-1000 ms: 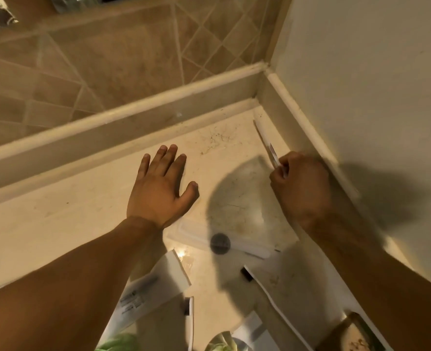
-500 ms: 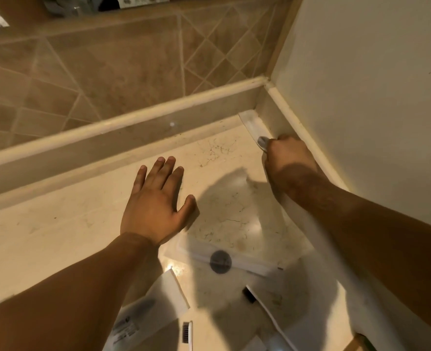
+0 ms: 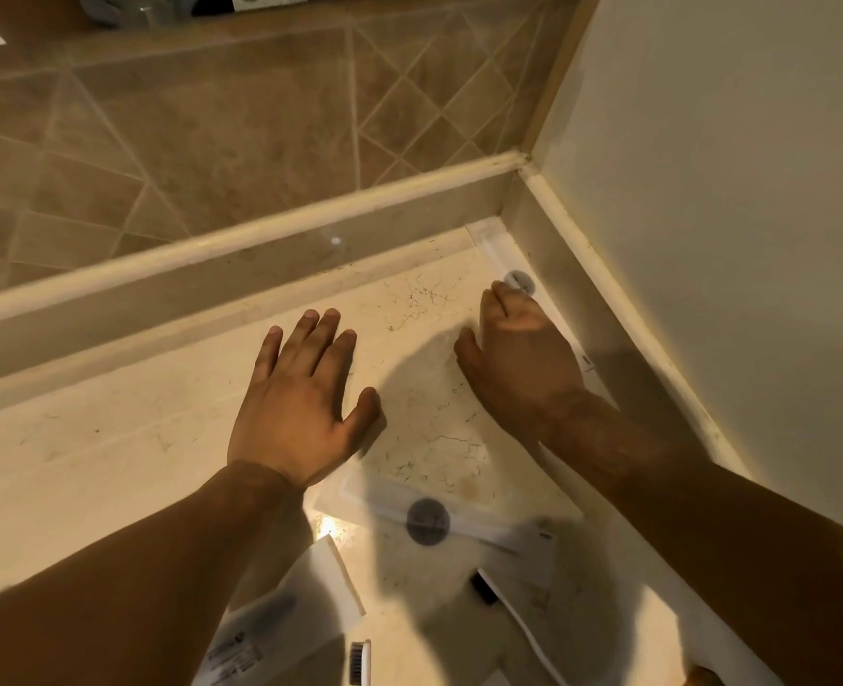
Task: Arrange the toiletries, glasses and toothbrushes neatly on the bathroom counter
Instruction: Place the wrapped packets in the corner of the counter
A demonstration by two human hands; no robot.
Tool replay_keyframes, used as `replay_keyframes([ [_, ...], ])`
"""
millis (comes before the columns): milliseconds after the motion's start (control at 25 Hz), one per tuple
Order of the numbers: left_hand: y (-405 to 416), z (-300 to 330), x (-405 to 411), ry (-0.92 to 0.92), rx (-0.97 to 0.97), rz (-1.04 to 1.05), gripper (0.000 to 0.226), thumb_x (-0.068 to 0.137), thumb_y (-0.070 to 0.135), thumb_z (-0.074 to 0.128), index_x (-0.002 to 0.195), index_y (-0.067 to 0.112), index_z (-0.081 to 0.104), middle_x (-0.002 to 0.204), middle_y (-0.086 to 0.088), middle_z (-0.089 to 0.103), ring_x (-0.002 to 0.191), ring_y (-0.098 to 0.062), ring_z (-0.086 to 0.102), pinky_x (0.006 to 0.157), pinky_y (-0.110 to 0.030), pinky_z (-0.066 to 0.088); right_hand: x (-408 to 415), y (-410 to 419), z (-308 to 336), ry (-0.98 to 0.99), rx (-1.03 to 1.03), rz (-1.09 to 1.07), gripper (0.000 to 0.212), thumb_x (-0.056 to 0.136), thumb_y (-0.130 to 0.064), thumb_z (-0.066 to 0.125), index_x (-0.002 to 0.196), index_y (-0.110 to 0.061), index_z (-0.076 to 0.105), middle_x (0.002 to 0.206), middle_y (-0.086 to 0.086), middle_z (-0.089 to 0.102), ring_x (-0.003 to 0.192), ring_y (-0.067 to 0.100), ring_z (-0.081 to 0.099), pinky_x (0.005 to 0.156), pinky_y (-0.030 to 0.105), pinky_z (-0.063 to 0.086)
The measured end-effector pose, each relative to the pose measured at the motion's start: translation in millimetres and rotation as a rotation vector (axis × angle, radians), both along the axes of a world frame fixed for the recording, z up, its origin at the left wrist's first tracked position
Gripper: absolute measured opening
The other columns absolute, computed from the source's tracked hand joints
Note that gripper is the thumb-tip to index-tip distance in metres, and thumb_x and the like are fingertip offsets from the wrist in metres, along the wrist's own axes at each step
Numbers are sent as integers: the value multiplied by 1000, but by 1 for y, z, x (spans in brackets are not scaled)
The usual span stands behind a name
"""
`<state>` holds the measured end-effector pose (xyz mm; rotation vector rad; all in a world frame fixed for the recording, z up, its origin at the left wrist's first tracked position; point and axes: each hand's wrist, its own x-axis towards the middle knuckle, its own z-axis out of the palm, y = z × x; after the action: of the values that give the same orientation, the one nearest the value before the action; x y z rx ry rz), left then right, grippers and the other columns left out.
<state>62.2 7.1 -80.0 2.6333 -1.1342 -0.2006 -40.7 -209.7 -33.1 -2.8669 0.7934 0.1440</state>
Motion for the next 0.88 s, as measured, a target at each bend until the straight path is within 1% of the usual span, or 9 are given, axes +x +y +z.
replay_keyframes([
  [120, 0, 0, -1, 0, -16, 6, 80, 96, 67, 23, 158, 19, 40, 170, -4, 24, 159, -21, 12, 130, -45, 1, 0, 2, -5, 25, 43, -16, 67, 107, -48, 33, 158, -7, 25, 166, 10, 24, 153, 26, 24, 122, 36, 21],
  [240, -1, 1, -2, 0, -24, 11, 79, 96, 66, 26, 158, 19, 41, 170, -4, 25, 159, -22, 14, 129, -45, 1, 1, -1, -8, 19, 83, -22, 68, 107, -50, 31, 159, -8, 21, 168, 10, 18, 155, 25, 17, 123, 36, 17],
  [400, -1, 2, -2, -11, -31, 13, 79, 96, 66, 25, 158, 19, 41, 170, -4, 26, 159, -22, 15, 130, -46, 3, 1, -6, -10, -32, 95, -27, 66, 107, -47, 33, 158, -7, 24, 167, 11, 22, 155, 26, 18, 123, 35, 18],
  [560, 1, 0, -2, -12, -25, 10, 78, 97, 65, 26, 158, 19, 40, 170, -5, 26, 159, -22, 14, 129, -45, 2, -6, -2, -9, -130, 151, -28, 61, 106, -46, 39, 155, -12, 35, 164, 6, 31, 151, 24, 29, 123, 37, 24],
  [640, 2, -1, -2, -16, -9, 8, 76, 98, 65, 26, 158, 20, 39, 170, -4, 24, 159, -22, 13, 129, -43, -1, -16, 4, -6, -196, 248, -34, 51, 105, -45, 41, 149, -19, 46, 158, -1, 43, 141, 16, 44, 118, 32, 28],
  [720, 2, -2, -1, -16, -14, 14, 74, 99, 63, 29, 158, 21, 39, 171, -4, 25, 159, -22, 13, 129, -41, -3, -31, 14, -3, -277, 341, -28, 36, 103, -43, 44, 133, -28, 58, 134, -10, 60, 111, -1, 58, 109, 21, 43],
  [800, 1, -1, -2, -15, -28, 17, 72, 99, 60, 30, 157, 20, 41, 170, -4, 26, 159, -21, 14, 129, -42, -1, -47, 28, 1, -288, 418, 22, 24, 100, -41, 49, 118, -32, 62, 110, -17, 60, 93, -6, 57, 85, 5, 45],
  [840, 1, 0, -2, -12, -36, 20, 71, 99, 59, 31, 157, 20, 42, 170, -4, 27, 159, -21, 15, 129, -42, 0, -53, 35, 1, -258, 452, 71, 22, 99, -42, 51, 116, -32, 62, 106, -18, 57, 93, -4, 55, 81, 5, 43],
  [880, 1, 1, -3, -7, -44, 24, 70, 99, 59, 31, 157, 20, 42, 170, -4, 27, 159, -20, 15, 129, -42, 1, -59, 42, 1, -201, 483, 121, 24, 98, -45, 54, 117, -32, 61, 106, -19, 54, 95, -2, 52, 84, 8, 42],
])
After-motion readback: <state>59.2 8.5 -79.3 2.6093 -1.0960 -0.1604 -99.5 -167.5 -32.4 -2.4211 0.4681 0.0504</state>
